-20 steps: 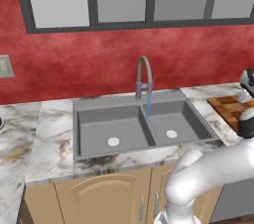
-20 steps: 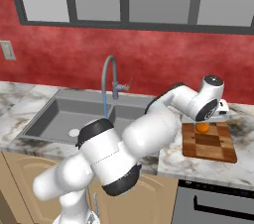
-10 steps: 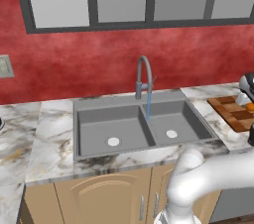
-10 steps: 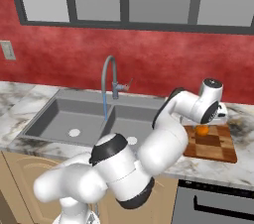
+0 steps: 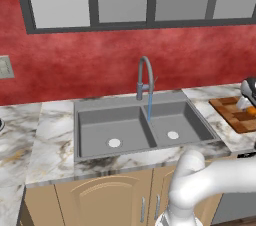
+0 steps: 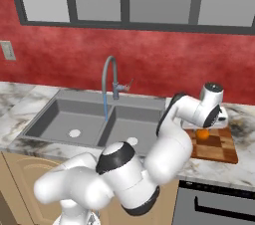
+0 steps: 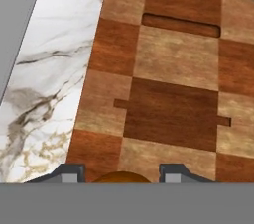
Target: Pick the tangerine from the sink and place it on the cutting board to airdry. Then turn off the sink faucet.
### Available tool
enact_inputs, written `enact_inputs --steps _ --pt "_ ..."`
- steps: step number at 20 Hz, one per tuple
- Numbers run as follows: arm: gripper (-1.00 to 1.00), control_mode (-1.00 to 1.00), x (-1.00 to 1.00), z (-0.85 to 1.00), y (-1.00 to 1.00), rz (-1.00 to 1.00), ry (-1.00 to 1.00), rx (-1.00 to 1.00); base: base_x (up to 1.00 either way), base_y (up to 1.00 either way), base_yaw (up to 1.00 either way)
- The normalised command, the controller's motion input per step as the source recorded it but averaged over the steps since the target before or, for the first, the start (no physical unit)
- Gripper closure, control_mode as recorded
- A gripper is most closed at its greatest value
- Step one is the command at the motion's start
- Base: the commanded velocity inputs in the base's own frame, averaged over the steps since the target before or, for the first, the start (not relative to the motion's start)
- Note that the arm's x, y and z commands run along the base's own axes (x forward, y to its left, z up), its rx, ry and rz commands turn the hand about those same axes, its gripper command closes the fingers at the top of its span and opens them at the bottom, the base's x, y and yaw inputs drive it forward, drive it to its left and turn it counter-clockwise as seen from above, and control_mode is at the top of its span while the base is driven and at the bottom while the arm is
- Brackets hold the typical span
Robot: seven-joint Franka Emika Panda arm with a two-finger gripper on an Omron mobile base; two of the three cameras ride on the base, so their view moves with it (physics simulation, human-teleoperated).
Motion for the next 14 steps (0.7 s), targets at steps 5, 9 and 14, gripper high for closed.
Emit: enact_inputs --steps 5,9,14 --pt "1.0 -1.0 0.01 -0.25 0.0 0.0 0.01 0.0 0.0 0.0 0.0" --pt "1.0 -1.0 0.0 -0.22 0.0 0.0 0.0 0.0 0.0 0.0 0.0" --pt "1.0 -1.0 0.0 -0.21 0.0 0.0 0.0 0.0 0.0 0.0 0.0"
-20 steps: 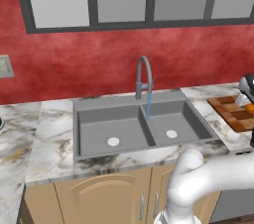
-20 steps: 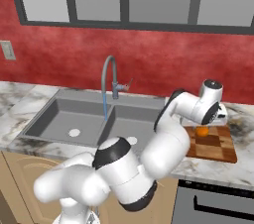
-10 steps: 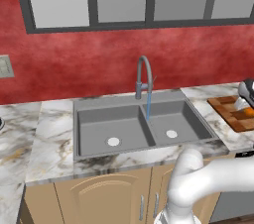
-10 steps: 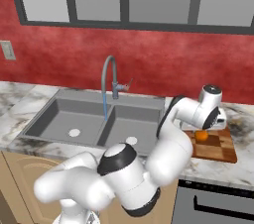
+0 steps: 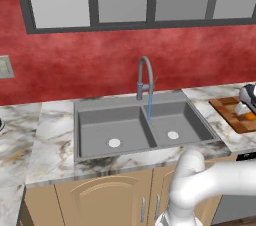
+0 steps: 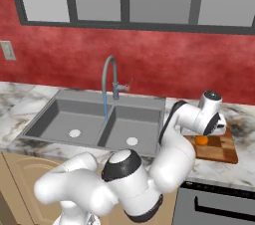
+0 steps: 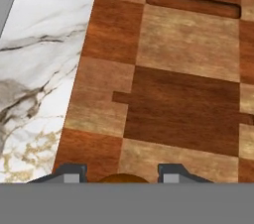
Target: Pick the tangerine from the sink and place it on the cutting board to airdry. Then turn off the sink faucet.
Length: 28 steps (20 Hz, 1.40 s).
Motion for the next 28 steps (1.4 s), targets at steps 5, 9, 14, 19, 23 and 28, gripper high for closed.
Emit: enact_inputs --steps 5,9,14,19,23,28 --pt "1.0 -1.0 0.0 -0.24 0.0 0.0 0.0 0.0 0.0 0.0 0.0" --pt "1.0 -1.0 0.01 -0.22 0.0 0.0 0.0 0.0 0.0 0.0 0.0" --pt "1.0 -1.0 0.01 -0.17 0.0 0.0 0.0 0.0 0.0 0.0 0.0" --pt "1.0 -1.0 0.05 -0.12 0.0 0.0 0.0 0.01 0.0 0.0 0.0" --pt "1.0 -1.0 0.09 -0.09 -0.01 0.0 0.0 0.01 0.0 0.0 0.0" --pt "1.0 -1.0 0.12 -0.08 -0.03 0.0 0.0 0.01 0.0 0.0 0.0"
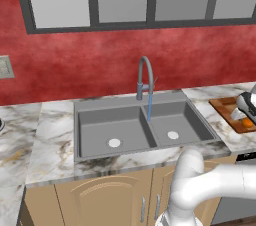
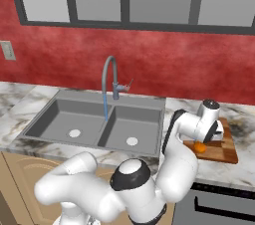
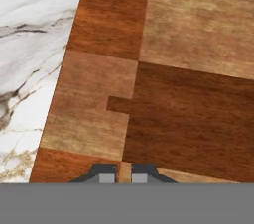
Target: Pick the tangerine from the sink and place it on the cutting board to airdry. Then turn off the sink faucet.
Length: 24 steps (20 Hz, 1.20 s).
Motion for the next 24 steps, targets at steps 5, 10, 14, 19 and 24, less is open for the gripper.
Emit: enact_inputs --steps 5,10,14,19,24 --pt "1.0 -1.0 0.13 -0.11 -0.06 0.0 0.0 0.01 0.0 0.0 0.0" --pt "1.0 -1.0 0.09 -0.04 -0.05 0.0 0.0 0.01 0.0 0.0 0.0" --pt "1.0 -1.0 0.0 0.05 -0.02 0.02 -0.03 0.0 0.0 0.0 0.0" --pt "-1.0 -1.0 -0.02 0.34 0.0 0.05 -0.09 0.0 0.0 0.0 0.0" --pt "-1.0 -1.0 -0.17 0.5 0.01 0.07 -0.15 0.0 0.0 0.0 0.0"
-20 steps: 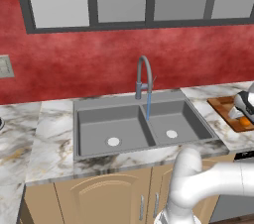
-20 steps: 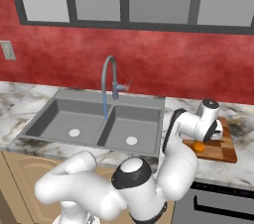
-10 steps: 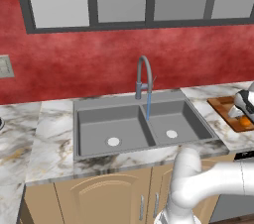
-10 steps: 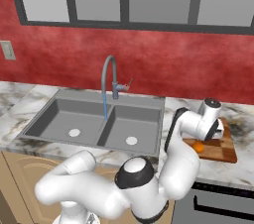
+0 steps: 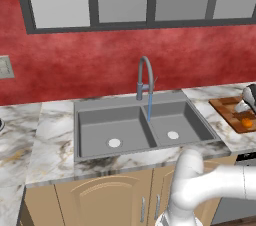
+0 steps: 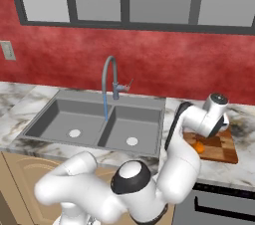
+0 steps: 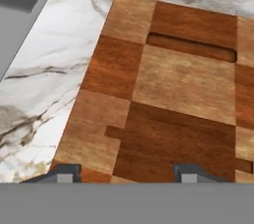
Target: Pick the tangerine from the sink and place it on the cutting board to airdry. Then turn off the sink faucet.
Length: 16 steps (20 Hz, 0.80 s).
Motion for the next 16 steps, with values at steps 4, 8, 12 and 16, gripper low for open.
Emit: enact_inputs --steps 4,8,12,16 --pt "-1.0 -1.0 -0.26 0.48 0.26 0.11 -0.17 0.0 0.0 0.0 0.0" --pt "-1.0 -1.0 -0.25 0.46 0.53 0.14 -0.15 -0.03 0.0 0.0 0.0" --pt "-1.0 -1.0 -0.21 0.41 0.75 0.19 -0.11 -0.09 0.0 0.0 0.0" --pt "-1.0 -1.0 -0.3 0.21 0.87 0.24 -0.06 -0.18 0.0 0.0 0.0"
